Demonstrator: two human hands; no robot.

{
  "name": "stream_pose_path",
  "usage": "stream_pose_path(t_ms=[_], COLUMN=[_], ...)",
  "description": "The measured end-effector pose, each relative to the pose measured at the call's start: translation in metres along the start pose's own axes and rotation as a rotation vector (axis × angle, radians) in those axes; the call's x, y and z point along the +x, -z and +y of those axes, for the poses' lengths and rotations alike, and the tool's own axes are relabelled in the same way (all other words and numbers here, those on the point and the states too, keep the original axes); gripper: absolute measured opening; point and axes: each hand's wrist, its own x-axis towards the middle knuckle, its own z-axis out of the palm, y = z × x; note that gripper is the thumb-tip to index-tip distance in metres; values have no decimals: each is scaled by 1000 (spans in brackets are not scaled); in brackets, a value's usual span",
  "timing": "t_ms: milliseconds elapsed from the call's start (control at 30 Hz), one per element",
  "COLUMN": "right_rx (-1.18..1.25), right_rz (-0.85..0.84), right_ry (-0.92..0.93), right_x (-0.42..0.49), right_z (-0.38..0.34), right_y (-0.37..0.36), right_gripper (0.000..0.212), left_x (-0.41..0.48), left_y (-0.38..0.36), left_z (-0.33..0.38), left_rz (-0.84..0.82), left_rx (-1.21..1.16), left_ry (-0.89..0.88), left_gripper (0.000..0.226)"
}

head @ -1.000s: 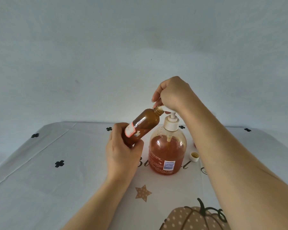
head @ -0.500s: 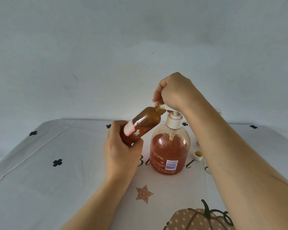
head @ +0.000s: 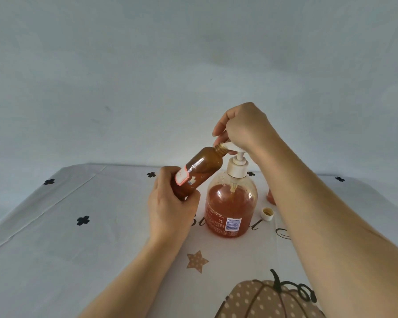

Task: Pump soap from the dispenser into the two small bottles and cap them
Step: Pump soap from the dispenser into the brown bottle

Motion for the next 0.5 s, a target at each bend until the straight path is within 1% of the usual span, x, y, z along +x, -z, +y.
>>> stream_pose_path(t_ms=[300,500], right_rx=[-56,-119], right_rz=[-5,-89], right_ry=[7,29], right_x=[3,3], right_z=[0,1], right_y=[-4,-5], right_gripper=[41,41], left_x=[1,1], left_y=[0,-1], left_z=[-2,-3], left_rz=[-6,10], left_rx=[4,-2], left_ry=[-6,-22], left_gripper=[37,38])
